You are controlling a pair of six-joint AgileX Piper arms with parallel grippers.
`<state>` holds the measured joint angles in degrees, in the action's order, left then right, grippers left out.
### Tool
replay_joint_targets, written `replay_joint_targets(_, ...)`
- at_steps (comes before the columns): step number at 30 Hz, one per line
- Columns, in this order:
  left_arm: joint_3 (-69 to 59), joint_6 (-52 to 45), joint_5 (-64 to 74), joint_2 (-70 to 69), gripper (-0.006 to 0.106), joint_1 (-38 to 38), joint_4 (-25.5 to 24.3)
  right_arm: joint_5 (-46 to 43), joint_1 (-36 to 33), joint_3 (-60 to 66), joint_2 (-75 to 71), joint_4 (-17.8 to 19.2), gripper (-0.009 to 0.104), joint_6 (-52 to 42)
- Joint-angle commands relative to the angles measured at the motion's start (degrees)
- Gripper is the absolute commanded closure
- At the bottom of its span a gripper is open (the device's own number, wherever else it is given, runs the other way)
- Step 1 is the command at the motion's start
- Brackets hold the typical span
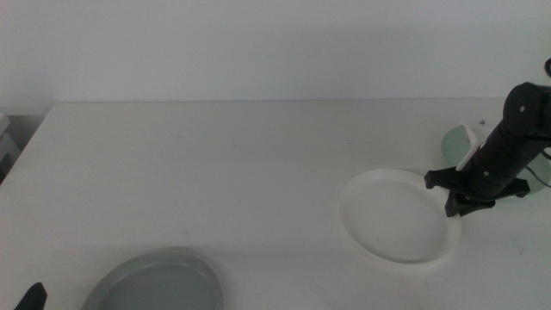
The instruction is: Stack the three bowls on top of each other.
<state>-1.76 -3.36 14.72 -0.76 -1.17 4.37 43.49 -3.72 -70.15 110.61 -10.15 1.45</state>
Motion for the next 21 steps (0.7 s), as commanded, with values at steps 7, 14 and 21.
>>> replay_joint_targets(7,0.3,0.8,-4.6,-0.8,-0.004,-0.1,0.4,3.0,-2.7,-1.8,-13.8,-2.7,0.096,-0.5)
replay_joint_targets(14,0.3,0.8,-4.6,-0.8,-0.004,-0.1,0.4,1.6,-11.0,-2.7,-16.4,-3.3,0.096,3.9)
replay_joint_targets(21,0.3,0.8,-4.6,-0.8,-0.004,-0.1,0.4,-1.2,-19.3,-6.9,-12.1,-2.9,0.096,7.4)
